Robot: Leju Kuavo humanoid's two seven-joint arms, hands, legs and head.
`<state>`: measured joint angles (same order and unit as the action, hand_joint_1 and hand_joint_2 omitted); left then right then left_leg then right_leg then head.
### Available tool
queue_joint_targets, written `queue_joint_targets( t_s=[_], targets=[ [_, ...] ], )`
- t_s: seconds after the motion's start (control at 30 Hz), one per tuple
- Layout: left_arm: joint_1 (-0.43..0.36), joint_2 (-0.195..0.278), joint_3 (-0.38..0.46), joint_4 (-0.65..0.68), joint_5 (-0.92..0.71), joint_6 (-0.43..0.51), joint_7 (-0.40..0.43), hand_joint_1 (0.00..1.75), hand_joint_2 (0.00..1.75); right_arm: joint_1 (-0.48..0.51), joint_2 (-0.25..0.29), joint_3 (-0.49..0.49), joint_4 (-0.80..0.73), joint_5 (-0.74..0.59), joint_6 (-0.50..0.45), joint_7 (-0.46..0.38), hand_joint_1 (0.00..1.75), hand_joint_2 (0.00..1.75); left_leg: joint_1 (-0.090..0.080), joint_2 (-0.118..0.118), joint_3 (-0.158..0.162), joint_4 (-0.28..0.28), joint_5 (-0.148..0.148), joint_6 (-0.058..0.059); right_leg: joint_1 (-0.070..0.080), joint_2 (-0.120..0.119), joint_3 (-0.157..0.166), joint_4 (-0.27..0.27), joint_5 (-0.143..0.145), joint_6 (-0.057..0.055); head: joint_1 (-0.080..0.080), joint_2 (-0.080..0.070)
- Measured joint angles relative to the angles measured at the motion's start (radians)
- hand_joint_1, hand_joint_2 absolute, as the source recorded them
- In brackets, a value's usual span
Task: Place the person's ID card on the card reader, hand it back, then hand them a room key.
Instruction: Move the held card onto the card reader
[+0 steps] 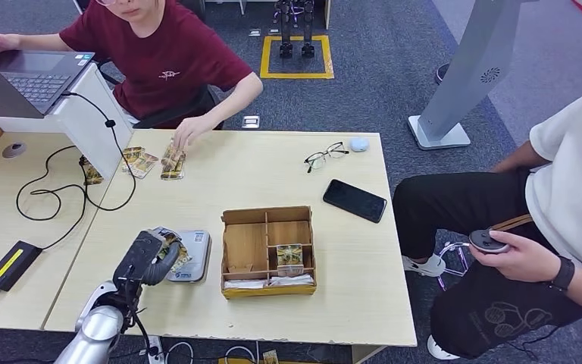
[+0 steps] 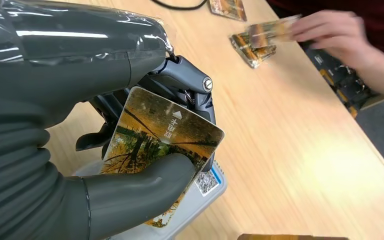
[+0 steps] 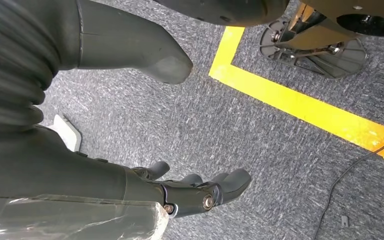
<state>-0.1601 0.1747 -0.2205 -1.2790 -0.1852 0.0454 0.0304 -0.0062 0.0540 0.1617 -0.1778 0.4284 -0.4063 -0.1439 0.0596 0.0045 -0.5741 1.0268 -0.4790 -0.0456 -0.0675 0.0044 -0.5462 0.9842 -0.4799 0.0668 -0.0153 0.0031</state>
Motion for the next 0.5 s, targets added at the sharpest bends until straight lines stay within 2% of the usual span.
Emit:
queue_joint_targets(
  t_s=[0.33,0.5],
  targets=[
    [-0.017,-0.034,-0.005,0.065,-0.007,0.022,0.0,1.75,1.75,0.0,0.002,0.0,0.0,0.011,-0.001,0.003,0.0,1.75,0.0,0.0,0.0,0.0,0.0,0.0,0.0,0.0,0.0,0.0,0.0,0.0,0.0,0.0],
    [-0.033,-0.068,-0.005,0.111,-0.006,0.044,-0.004,1.75,1.75,-0.003,0.004,0.0,0.0,0.021,-0.002,0.012,0.0,1.75,0.0,0.0,0.0,0.0,0.0,0.0,0.0,0.0,0.0,0.0,0.0,0.0,0.0,0.0]
  ],
)
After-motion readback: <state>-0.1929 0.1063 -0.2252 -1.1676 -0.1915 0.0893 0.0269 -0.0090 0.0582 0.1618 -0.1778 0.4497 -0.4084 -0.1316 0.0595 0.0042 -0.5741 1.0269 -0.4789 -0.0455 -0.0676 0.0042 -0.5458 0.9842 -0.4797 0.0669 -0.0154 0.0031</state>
